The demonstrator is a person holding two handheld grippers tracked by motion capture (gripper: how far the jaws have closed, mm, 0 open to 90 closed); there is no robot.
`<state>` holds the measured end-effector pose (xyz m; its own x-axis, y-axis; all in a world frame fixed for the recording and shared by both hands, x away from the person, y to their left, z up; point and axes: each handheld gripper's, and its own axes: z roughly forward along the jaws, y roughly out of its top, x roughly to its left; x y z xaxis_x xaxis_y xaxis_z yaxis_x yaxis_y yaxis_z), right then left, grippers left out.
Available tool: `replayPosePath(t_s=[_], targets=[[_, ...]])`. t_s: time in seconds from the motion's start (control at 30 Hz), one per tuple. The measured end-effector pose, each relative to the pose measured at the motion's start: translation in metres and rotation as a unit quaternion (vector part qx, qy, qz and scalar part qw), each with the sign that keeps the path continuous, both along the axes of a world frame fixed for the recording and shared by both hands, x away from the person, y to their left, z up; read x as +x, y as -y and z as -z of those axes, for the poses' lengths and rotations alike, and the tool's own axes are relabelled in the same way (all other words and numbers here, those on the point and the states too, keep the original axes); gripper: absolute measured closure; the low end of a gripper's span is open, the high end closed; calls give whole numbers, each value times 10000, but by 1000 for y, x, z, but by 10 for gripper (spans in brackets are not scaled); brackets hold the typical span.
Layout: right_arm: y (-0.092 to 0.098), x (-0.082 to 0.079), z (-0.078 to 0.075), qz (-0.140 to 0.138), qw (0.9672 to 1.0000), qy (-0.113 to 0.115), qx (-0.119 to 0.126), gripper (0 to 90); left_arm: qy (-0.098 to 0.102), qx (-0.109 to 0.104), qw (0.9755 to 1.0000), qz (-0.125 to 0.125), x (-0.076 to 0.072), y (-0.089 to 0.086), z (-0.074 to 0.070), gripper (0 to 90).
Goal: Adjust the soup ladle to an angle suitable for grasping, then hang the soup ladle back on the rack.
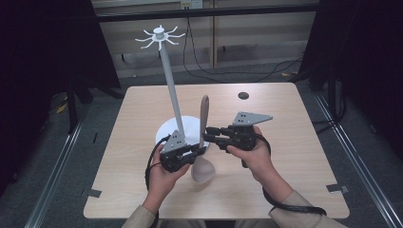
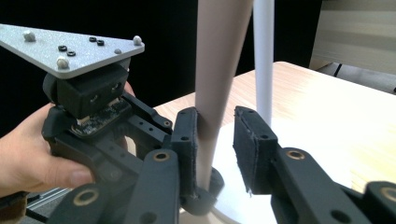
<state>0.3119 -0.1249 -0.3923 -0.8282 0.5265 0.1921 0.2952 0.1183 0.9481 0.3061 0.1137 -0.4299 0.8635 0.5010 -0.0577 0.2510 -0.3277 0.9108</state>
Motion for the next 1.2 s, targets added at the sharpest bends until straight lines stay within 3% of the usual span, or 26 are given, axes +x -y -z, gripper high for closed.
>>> replayPosePath(t_s=[0.23, 0.57, 0.8, 1.2], targets=[[18, -4, 10, 390, 9982, 3, -461, 418, -29, -30, 10000, -47, 1, -1, -1, 799], [42, -12, 35, 769, 9929, -102, -906, 195, -87, -101, 9999, -70, 3, -4, -2, 799], [47, -20, 52, 816, 9900, -106, -1147, 103, -108, -97, 9998, -99, 4, -8, -4, 799], [54, -25, 70, 749, 9865, -248, -1435, 37, -109, -130, 9997, -154, 10, -12, -17, 799]])
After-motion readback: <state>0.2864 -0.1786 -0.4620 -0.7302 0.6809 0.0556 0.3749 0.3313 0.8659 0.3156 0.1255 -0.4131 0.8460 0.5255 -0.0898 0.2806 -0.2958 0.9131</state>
